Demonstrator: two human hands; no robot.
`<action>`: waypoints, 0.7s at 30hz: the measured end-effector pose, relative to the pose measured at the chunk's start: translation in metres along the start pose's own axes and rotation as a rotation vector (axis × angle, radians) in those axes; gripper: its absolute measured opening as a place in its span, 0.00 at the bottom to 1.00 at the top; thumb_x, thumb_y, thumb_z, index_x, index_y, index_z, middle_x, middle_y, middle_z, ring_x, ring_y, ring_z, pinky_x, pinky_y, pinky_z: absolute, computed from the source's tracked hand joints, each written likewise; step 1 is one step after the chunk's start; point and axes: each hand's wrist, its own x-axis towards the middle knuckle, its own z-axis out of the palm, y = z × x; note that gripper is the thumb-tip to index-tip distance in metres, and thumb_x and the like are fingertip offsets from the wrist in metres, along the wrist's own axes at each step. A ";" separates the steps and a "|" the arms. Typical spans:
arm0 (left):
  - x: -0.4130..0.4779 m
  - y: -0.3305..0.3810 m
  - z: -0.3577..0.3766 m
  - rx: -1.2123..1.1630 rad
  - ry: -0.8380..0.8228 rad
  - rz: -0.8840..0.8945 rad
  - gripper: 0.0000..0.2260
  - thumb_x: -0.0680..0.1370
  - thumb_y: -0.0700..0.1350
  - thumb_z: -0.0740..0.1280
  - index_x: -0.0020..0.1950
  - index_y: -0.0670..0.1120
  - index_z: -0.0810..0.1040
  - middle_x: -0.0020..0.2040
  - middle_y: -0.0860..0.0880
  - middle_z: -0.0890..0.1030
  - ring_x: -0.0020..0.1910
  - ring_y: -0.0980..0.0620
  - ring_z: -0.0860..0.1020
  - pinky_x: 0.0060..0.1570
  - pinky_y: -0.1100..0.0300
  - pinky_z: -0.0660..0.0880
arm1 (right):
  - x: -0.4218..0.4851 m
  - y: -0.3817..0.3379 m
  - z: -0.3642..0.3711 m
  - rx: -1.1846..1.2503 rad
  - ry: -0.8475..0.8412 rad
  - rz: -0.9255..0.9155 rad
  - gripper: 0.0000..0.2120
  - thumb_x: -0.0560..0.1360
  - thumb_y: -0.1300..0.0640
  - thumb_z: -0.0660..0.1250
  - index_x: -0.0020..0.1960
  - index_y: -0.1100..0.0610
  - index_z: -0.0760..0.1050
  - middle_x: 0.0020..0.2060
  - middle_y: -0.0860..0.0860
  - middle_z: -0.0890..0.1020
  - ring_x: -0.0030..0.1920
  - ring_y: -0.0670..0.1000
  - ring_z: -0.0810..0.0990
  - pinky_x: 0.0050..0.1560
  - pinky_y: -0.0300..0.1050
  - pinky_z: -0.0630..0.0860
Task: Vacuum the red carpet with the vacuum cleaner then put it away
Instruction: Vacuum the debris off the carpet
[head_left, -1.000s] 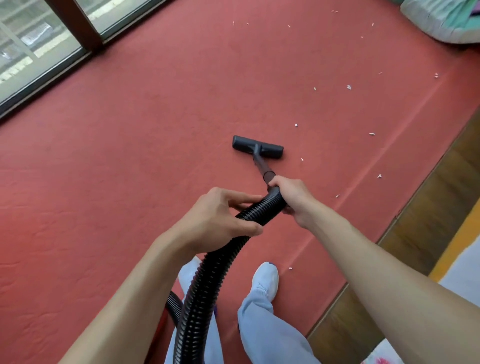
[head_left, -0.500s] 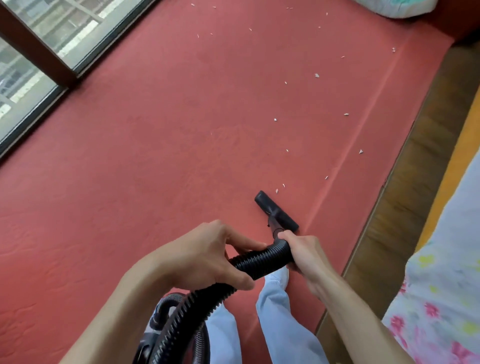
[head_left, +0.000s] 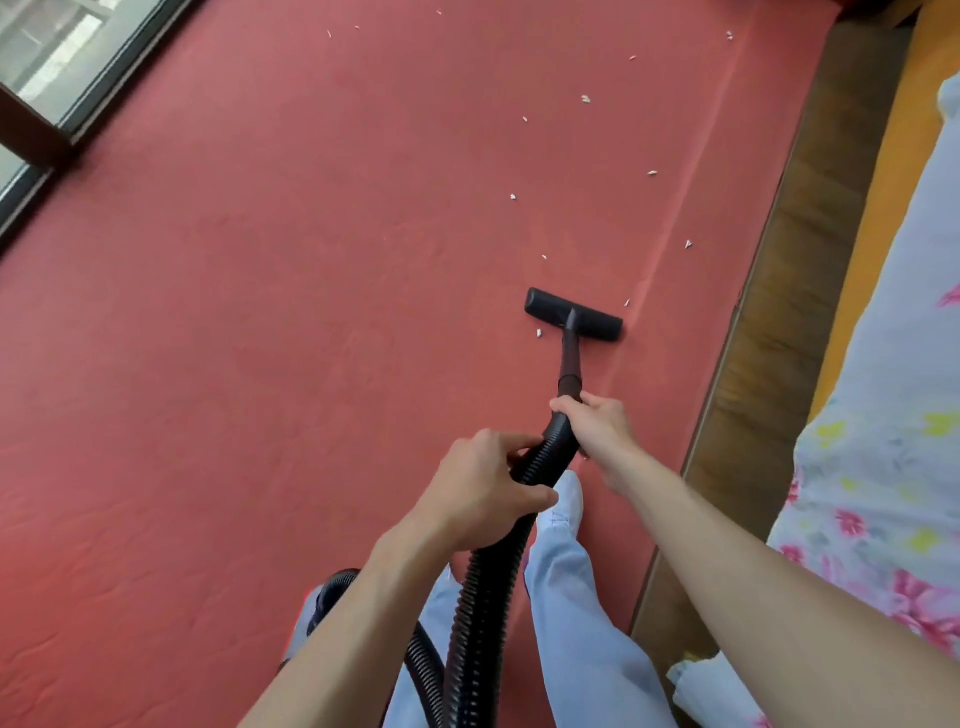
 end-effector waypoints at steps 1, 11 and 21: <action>0.000 0.003 -0.003 -0.013 0.003 0.015 0.22 0.73 0.44 0.72 0.66 0.57 0.79 0.51 0.52 0.85 0.42 0.52 0.84 0.43 0.61 0.81 | -0.001 -0.004 -0.003 0.021 0.031 -0.005 0.11 0.68 0.49 0.70 0.48 0.54 0.81 0.37 0.50 0.79 0.37 0.53 0.74 0.37 0.47 0.69; -0.022 0.030 -0.056 -0.049 -0.196 0.033 0.20 0.69 0.47 0.77 0.59 0.61 0.83 0.48 0.58 0.84 0.36 0.57 0.83 0.37 0.66 0.77 | -0.046 -0.023 -0.023 0.035 -0.101 0.058 0.07 0.70 0.55 0.69 0.40 0.59 0.78 0.32 0.53 0.74 0.28 0.49 0.70 0.28 0.39 0.66; 0.011 0.028 -0.018 0.004 0.053 -0.004 0.20 0.71 0.46 0.74 0.63 0.54 0.82 0.48 0.53 0.85 0.38 0.55 0.84 0.35 0.64 0.80 | 0.009 -0.026 -0.009 0.041 -0.090 -0.010 0.22 0.57 0.42 0.68 0.48 0.52 0.77 0.40 0.51 0.81 0.35 0.51 0.78 0.36 0.43 0.73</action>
